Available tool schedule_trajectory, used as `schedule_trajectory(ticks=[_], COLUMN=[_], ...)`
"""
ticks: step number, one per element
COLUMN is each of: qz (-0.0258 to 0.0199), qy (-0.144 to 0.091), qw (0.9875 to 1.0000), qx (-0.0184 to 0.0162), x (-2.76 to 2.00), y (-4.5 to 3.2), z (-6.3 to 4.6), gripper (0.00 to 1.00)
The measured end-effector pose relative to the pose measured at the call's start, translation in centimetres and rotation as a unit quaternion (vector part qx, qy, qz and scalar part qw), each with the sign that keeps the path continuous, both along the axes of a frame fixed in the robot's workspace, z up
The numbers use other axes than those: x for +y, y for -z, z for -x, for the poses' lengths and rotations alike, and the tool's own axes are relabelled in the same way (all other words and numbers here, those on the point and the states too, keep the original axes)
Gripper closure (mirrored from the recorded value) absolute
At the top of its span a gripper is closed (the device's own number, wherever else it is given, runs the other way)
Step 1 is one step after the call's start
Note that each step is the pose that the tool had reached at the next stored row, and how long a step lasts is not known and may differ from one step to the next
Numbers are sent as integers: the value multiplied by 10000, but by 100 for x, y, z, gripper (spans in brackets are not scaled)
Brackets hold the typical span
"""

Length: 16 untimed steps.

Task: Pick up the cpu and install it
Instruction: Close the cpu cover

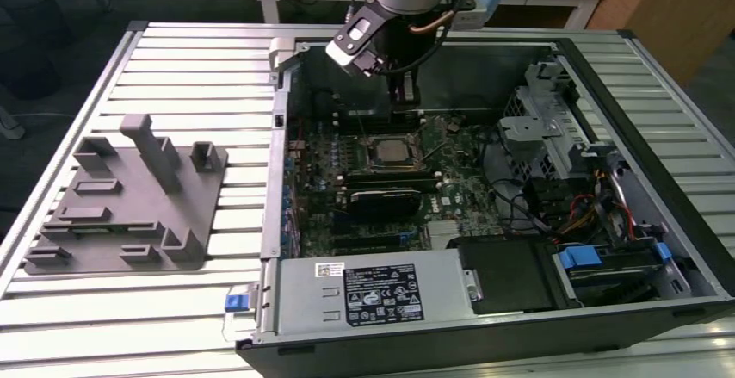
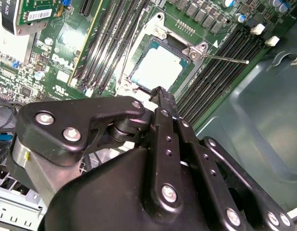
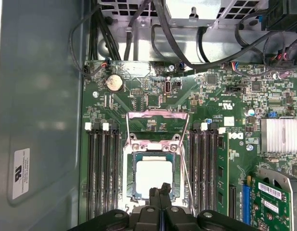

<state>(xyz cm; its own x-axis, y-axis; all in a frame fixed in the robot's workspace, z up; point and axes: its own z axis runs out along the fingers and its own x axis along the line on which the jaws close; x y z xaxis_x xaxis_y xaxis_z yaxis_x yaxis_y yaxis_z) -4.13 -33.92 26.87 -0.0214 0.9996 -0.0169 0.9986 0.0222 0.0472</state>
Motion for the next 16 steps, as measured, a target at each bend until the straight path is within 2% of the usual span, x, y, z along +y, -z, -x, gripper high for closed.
schedule_trajectory(ticks=[16], qz=[-5], qy=[0], qw=[10000], qx=[0], x=[0], y=[-34], z=[-12], gripper=[89])
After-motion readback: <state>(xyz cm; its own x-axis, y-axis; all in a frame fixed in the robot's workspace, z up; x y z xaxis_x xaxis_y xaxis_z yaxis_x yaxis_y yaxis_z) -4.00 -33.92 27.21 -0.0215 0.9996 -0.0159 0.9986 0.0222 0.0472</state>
